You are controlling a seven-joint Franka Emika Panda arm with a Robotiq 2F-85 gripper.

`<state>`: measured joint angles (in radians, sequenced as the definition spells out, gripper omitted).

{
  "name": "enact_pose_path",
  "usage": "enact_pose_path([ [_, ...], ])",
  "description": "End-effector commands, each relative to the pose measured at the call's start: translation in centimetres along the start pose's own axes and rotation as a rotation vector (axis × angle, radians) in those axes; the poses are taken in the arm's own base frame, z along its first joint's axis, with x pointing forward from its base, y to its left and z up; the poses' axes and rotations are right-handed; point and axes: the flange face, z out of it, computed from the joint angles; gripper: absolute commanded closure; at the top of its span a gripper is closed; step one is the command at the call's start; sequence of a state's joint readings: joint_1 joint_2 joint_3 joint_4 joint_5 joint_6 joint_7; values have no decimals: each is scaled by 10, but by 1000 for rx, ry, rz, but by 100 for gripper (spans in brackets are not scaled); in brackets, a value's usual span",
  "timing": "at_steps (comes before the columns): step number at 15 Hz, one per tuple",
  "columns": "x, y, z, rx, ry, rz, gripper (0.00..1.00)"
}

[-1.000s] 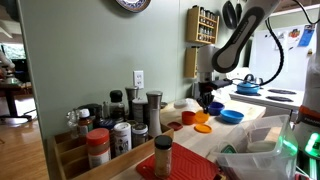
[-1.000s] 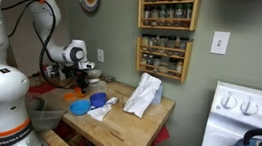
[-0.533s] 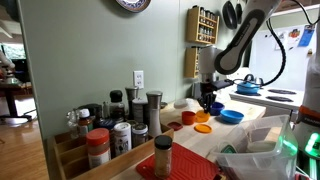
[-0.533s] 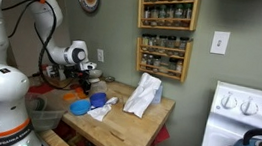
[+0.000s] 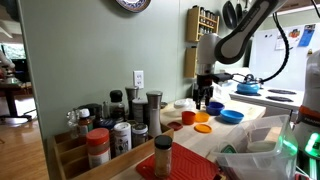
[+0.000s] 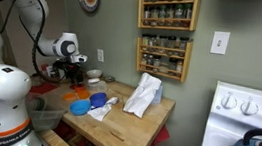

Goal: Move the orange bowl to the right then put the orange lid on top of the bowl

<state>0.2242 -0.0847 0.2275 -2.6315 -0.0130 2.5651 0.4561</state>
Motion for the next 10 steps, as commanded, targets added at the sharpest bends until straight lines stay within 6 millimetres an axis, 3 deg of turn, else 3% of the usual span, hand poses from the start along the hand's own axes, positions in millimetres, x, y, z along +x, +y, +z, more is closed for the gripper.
enact_pose_path([
  [1, -29, -29, -1, 57, -56, -120, 0],
  [5, -52, -59, 18, 105, -121, -237, 0],
  [10, -65, -61, 47, 65, -166, -238, 0],
])
